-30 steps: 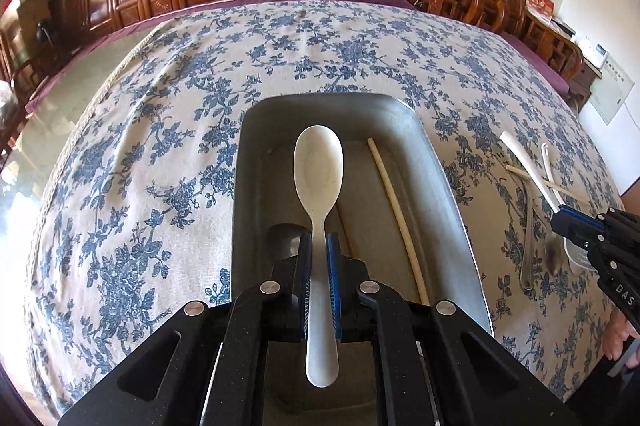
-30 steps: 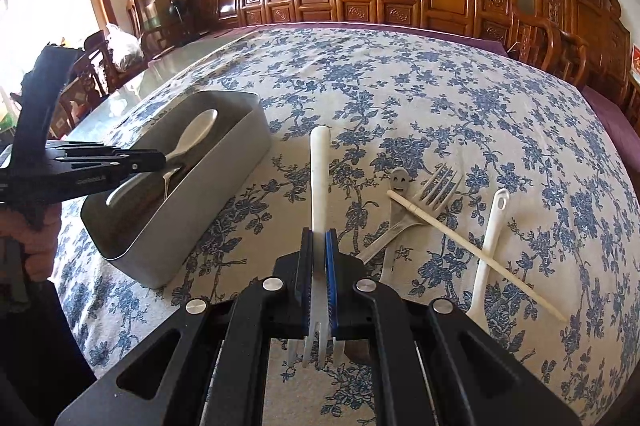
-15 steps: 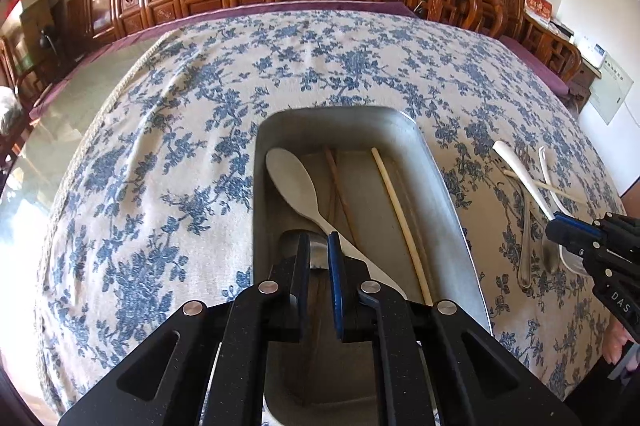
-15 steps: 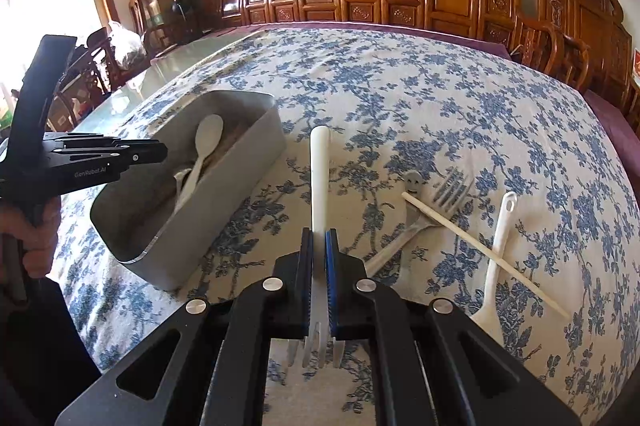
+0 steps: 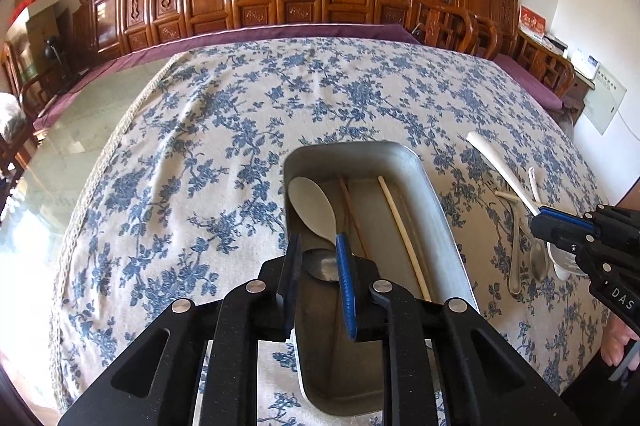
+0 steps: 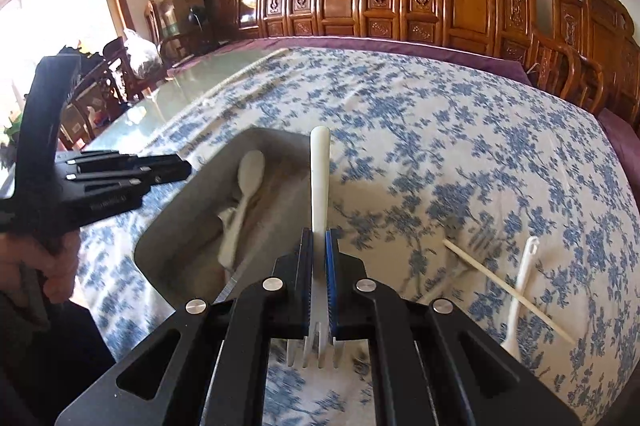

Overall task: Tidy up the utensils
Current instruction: 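Carry the white plastic fork into the grey tray and open the right tool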

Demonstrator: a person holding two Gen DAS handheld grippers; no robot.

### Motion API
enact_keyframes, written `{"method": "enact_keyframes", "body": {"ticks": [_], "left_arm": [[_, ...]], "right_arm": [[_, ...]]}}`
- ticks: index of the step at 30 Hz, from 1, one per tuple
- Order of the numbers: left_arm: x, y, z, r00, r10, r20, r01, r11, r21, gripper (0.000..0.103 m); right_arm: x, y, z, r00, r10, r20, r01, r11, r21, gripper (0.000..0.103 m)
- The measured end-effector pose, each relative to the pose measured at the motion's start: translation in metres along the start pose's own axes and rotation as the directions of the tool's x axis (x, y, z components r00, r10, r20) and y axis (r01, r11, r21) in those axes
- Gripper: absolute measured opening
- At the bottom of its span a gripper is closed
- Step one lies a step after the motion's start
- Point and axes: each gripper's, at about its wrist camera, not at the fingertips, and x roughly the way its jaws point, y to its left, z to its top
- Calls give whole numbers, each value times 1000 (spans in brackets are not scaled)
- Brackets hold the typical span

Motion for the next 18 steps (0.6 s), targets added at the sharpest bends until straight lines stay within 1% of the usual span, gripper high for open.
{"method": "enact_keyframes", "body": {"ticks": [8, 11, 18], "left_arm": [[-9, 19, 2, 1000, 3, 21, -2, 1000, -29, 17], [-8, 26, 2, 1000, 7, 15, -6, 999, -42, 17], [-9, 34, 4, 1000, 10, 20, -8, 998, -63, 17]], "right_arm": [[9, 35, 20, 999, 43, 0, -43, 999, -30, 7], [15, 46, 25, 999, 52, -5, -52, 998, -32, 7], [40, 61, 30, 995, 91, -32, -90, 996, 25, 8]]}}
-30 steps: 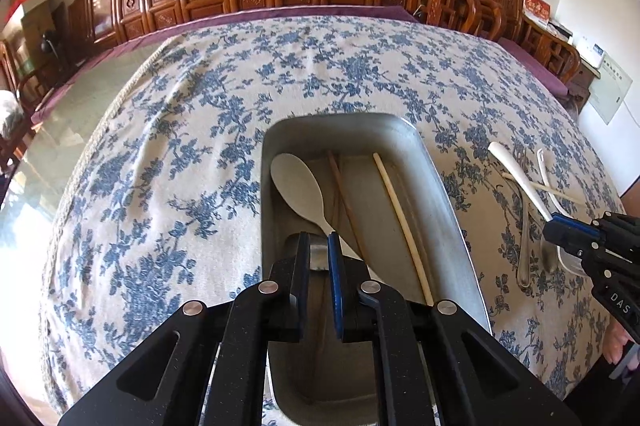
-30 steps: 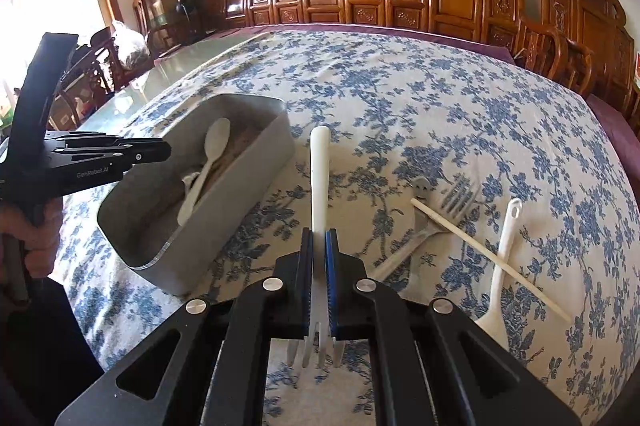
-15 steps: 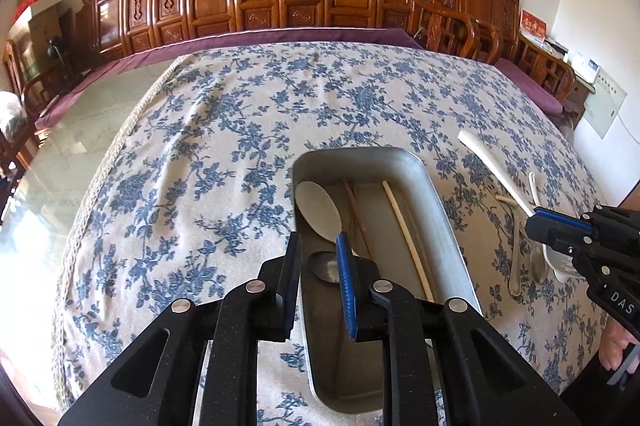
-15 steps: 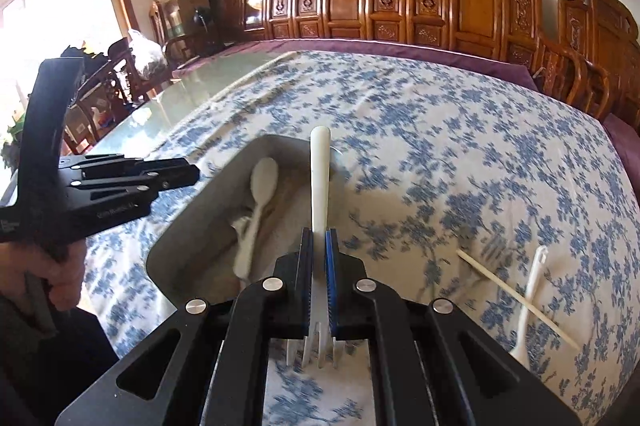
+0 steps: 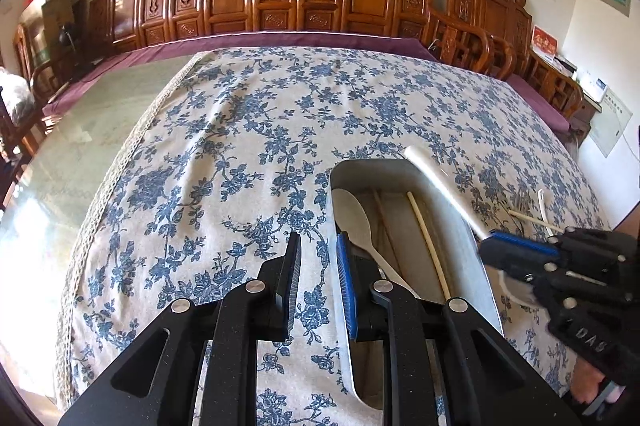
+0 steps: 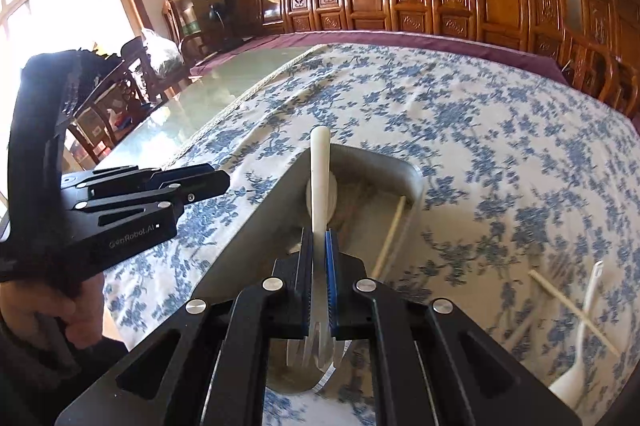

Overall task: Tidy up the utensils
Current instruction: 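Carry the white plastic fork into the grey tray and open the right tool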

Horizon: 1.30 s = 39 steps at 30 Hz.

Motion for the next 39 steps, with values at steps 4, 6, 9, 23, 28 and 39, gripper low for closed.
{"method": "enact_keyframes", "body": {"ticks": [4, 6, 9, 23, 28, 39], "left_arm": [[0, 2, 0, 1000, 6, 1, -6, 1000, -3, 17], [0, 2, 0, 1000, 4, 0, -4, 1000, -5, 17], [1, 2, 0, 1000, 8, -1, -8, 1000, -5, 17], [0, -2, 0, 1000, -2, 4, 2, 1000, 1, 17], [-4, -14, 0, 1000, -25, 17, 25, 1000, 17, 17], [-5, -65, 1, 994, -106, 20, 104, 991, 82, 23]], "right_arm": [[13, 8, 1, 1000, 7, -12, -7, 1000, 13, 8], [18, 11, 0, 1000, 11, -22, -10, 1000, 19, 8], [25, 15, -8, 999, 6, -36, -5, 1000, 20, 8], [31, 12, -19, 999, 14, -45, -12, 999, 40, 9], [10, 0, -23, 1000, -10, -12, 10, 999, 33, 9], [-73, -76, -52, 975, -215, 51, 213, 976, 54, 9]]}}
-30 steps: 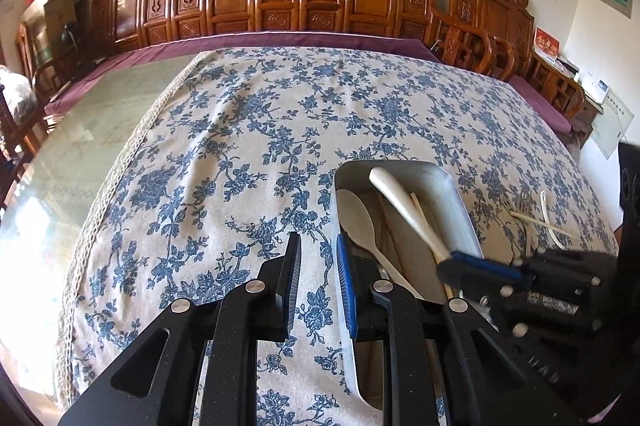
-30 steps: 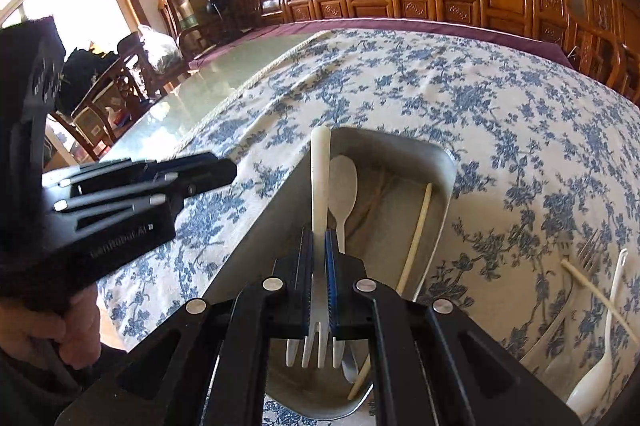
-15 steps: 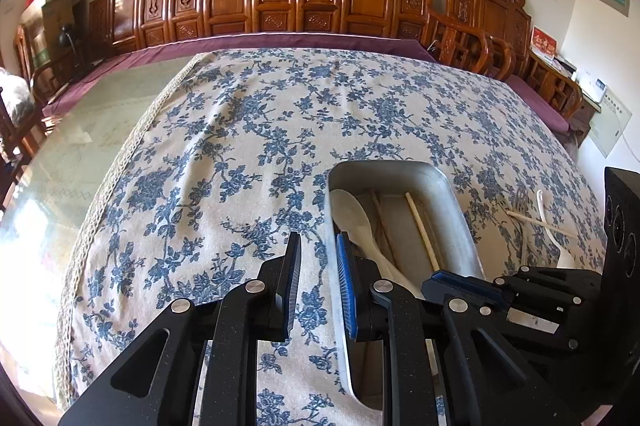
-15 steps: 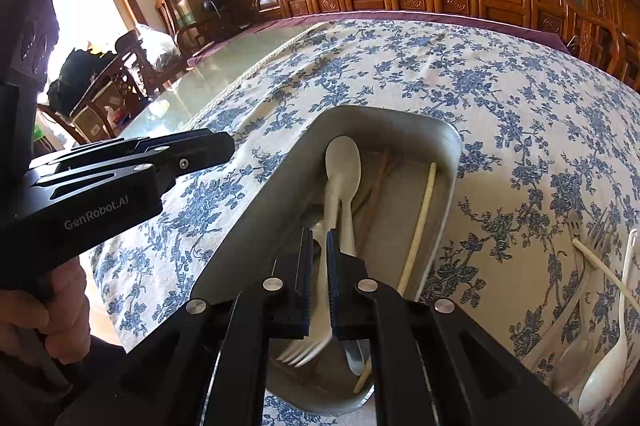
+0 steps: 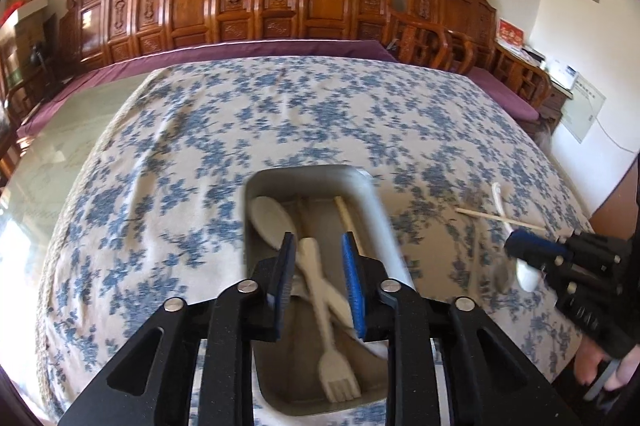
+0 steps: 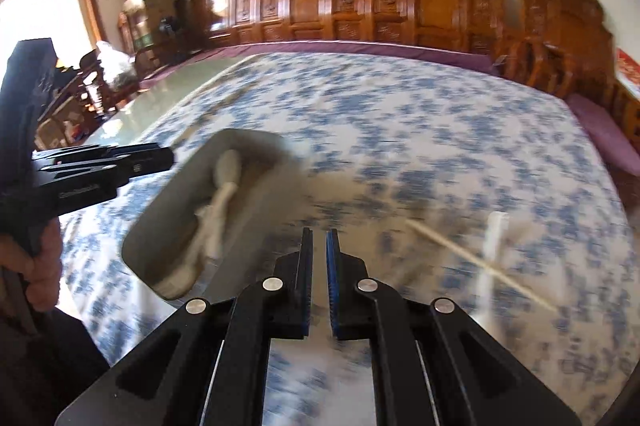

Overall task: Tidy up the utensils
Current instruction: 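Carry the white plastic fork into the grey tray and open the right tool, then grasp a wooden chopstick from the pile with the right tool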

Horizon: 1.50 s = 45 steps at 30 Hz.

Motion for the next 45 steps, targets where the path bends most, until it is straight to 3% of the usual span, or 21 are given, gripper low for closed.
{"method": "enact_keyframes", "body": {"ticks": [8, 10, 23, 25, 26, 29, 33, 39, 45], "left_arm": [[9, -41, 1, 999, -51, -15, 52, 998, 40, 26], [12, -49, 1, 998, -62, -19, 63, 997, 48, 26], [30, -92, -5, 994, -97, -55, 102, 990, 96, 27], [32, -96, -6, 993, -99, -60, 105, 989, 101, 27], [33, -98, -6, 993, -100, -63, 107, 989, 104, 27], [36, -103, -7, 992, -104, -69, 111, 988, 112, 27], [38, -107, -8, 992, -105, -75, 113, 986, 119, 27], [41, -114, -11, 991, -106, -85, 116, 984, 133, 27], [43, -118, -13, 990, -108, -91, 120, 983, 139, 27]], "right_arm": [[-20, -66, -15, 993, -122, -9, 122, 991, 58, 9], [-21, -78, -20, 990, -140, -20, 141, 988, 67, 16], [7, -113, -48, 973, -201, -113, 210, 975, 76, 18], [12, -117, -45, 971, -212, -114, 218, 975, 47, 21], [15, -119, -43, 970, -218, -112, 221, 975, 24, 27], [24, -121, -33, 970, -215, -110, 212, 977, -36, 36], [43, -126, -20, 976, -153, -152, 144, 987, -69, 36], [69, -139, -22, 961, -95, -259, 90, 996, -31, 36], [63, -144, -27, 960, -67, -273, 69, 998, -4, 16]]}}
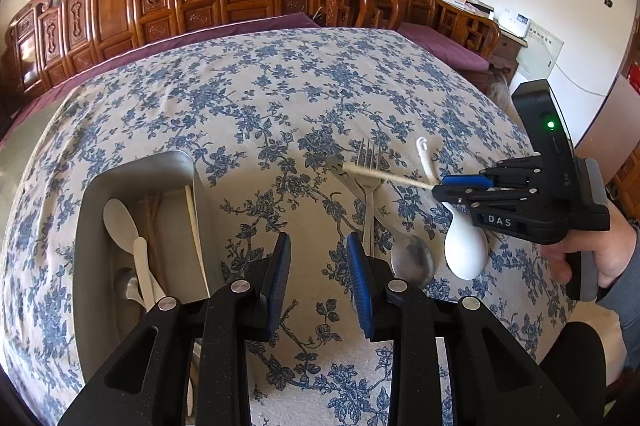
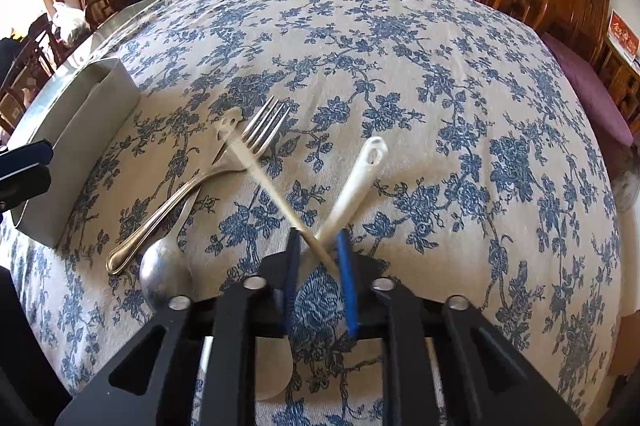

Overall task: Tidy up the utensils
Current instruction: 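Grasp a wooden chopstick from the pile with the right tool, then grasp a metal fork with the left tool while the right tool holds the chopstick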

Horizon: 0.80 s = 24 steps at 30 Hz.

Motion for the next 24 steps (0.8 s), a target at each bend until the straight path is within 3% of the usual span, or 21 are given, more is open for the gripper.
{"method": "enact_keyframes", "body": {"ticks": [7, 18, 21, 24], "left_arm": [[4, -3, -1, 1000, 3, -7, -3, 1000, 8, 27], [15, -14, -2, 1000, -22, -22, 22, 1000, 12, 27], [19, -21, -3, 1000, -19, -24, 20, 999, 38, 45], [22, -27, -5, 1000, -9, -22, 10, 998, 60, 45]], "right_arm": [[-8, -5, -3, 1000, 14, 4, -14, 1000, 14, 6], [-42, -16, -14, 995, 31, 96, -39, 996, 82, 6], [-55, -19, -25, 993, 25, 117, -37, 994, 103, 6], [-66, -22, -40, 992, 16, 123, -29, 994, 108, 6]]}}
